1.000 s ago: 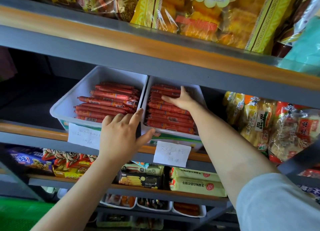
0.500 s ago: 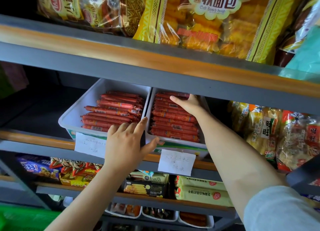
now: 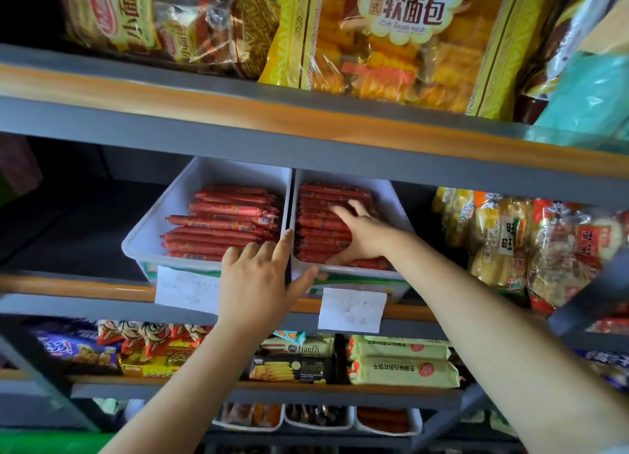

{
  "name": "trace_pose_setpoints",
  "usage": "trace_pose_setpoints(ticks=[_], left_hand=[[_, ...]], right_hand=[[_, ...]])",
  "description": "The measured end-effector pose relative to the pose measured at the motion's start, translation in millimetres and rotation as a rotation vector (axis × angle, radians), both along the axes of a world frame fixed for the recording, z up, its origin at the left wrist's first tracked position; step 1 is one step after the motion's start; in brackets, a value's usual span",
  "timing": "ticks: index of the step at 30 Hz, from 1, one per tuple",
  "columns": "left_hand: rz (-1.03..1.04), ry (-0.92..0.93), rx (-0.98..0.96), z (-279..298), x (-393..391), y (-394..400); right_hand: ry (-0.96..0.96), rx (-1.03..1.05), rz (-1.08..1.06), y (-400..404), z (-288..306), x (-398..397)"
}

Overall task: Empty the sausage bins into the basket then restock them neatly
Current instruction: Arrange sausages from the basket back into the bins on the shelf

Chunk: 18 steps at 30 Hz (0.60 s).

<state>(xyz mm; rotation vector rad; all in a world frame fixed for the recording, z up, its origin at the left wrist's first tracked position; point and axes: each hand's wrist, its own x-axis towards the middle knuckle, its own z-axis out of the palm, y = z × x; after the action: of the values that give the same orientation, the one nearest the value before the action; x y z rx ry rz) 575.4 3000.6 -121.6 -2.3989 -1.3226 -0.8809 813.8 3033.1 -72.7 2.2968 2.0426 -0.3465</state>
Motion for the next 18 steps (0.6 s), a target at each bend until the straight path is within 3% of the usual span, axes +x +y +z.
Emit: trace_pose_setpoints(ticks=[3, 7, 11, 16, 18], left_hand=[[-0.036, -0.003, -0.001, -0.6, -2.9, 1.7], [-0.156, -0.155, 0.031, -0.4, -28.7, 0.3], [0.005, -0.269, 0.053, -8.2, -94.3, 18.8], [-0.029, -0.256, 0.019, -16.6, -138.9, 49.0], [-0.071, -0.297, 0.025, -21.1, -138.4, 51.2]], right_hand=[[-0.034, 0.03, 0.013, 3.4, 0.8, -3.1], [0.161, 0.154, -0.033, 5.6, 11.3, -28.1], [0.217, 0.305, 0.132, 17.0, 27.0, -63.0], [0.37, 0.432, -0.086, 45.4, 43.8, -66.8], [0.361, 0.396, -0.026, 56.8, 46.0, -89.6]])
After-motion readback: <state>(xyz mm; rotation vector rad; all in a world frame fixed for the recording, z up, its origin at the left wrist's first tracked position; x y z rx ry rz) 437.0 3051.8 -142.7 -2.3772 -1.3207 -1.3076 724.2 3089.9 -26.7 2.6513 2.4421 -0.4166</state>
